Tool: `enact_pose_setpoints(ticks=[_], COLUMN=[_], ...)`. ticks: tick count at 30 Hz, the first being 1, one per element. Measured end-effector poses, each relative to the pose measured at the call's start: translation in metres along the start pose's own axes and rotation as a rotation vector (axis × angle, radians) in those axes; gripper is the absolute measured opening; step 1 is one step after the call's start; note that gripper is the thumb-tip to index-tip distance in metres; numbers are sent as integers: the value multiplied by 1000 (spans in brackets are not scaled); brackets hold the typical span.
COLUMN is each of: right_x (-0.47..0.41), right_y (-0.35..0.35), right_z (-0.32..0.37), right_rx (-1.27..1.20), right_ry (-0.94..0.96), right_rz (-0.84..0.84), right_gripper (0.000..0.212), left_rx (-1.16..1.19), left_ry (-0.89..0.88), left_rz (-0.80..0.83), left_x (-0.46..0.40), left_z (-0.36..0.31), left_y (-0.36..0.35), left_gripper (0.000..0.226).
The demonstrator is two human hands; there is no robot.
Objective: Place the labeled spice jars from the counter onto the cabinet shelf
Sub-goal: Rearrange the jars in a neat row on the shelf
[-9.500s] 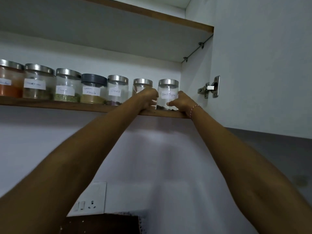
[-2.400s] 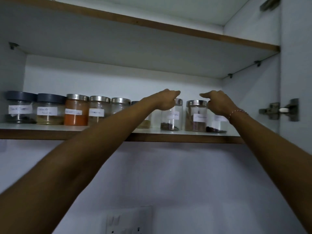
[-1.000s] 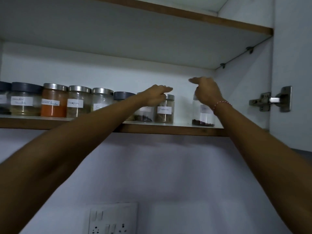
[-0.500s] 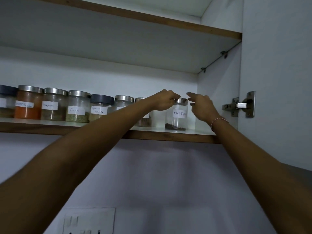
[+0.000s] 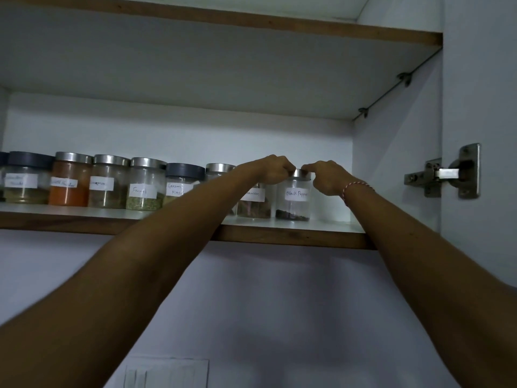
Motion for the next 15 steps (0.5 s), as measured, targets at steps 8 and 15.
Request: enact_pose_setpoints(ticks=[8,15], right_x=[-7,17], right_y=[-10,13], right_z=[3,15], right_rx=[76,33], right_ry=[3,78], right_rz=[62,-194], right_gripper=[47,60], left_rx=[-268,-391], left_ry=[-1,-34], left_rz=[11,-256], left_x=[-1,39], left_z=[3,-18], left_y=[-8,13], left_gripper=[43,56])
Point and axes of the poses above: each hand's wrist, its own x-axis away from the middle knuckle, its own y-axis out of the back of the hand, z = x × y, the point moved 7 cm from there along -x, towards the middle knuckle, and after that the axes turned 5 degrees about -x, right-handed, at the moved point
